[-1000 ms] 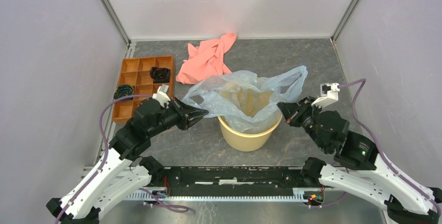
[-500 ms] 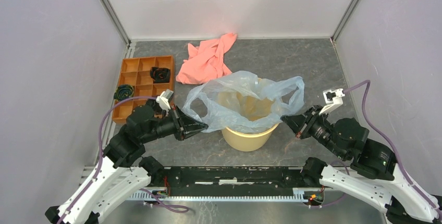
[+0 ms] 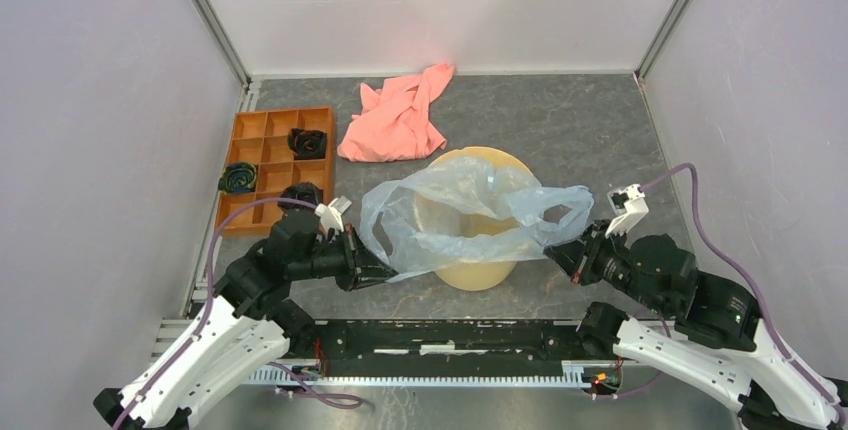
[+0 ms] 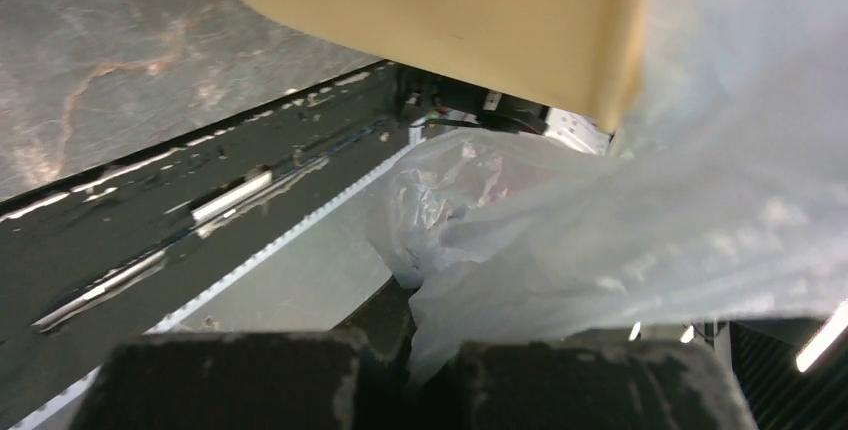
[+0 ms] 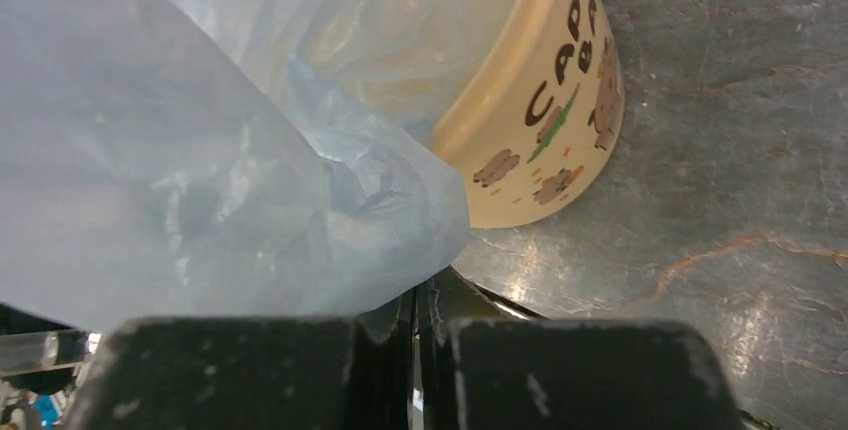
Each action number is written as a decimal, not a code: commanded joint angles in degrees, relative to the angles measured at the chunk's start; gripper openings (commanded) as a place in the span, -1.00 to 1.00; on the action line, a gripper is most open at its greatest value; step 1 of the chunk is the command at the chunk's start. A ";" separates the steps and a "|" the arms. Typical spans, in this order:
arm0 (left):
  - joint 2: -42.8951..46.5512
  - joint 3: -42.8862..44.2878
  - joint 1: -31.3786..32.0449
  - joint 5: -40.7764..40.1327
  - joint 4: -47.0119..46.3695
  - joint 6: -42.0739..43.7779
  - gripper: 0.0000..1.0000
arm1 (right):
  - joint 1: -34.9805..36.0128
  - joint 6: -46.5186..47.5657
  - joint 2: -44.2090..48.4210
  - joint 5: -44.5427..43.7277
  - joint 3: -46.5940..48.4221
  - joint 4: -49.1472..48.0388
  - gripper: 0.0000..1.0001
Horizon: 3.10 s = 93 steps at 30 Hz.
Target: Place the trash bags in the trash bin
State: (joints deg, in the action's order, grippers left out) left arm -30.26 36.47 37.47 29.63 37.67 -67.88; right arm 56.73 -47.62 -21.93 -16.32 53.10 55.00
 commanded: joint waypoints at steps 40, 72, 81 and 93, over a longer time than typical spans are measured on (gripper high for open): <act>-9.77 23.34 0.28 -28.83 10.74 29.16 1.00 | 0.43 62.39 -36.26 11.46 41.79 -0.17 0.96; -18.40 21.18 0.25 -26.71 1.98 27.12 -0.10 | 2.94 45.52 -23.76 -24.22 22.53 -6.48 0.83; -18.87 25.23 0.23 -27.76 5.12 29.77 0.08 | 2.87 68.03 -22.83 8.94 19.78 -15.94 0.96; -22.33 32.10 0.23 -27.55 3.90 45.99 0.86 | 2.90 89.44 -18.21 12.11 8.84 -17.81 0.85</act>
State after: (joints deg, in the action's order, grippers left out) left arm -50.87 67.81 37.63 1.39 45.43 -29.85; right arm 59.53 33.15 -42.22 -10.46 62.76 41.15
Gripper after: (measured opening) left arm 0.920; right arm 0.935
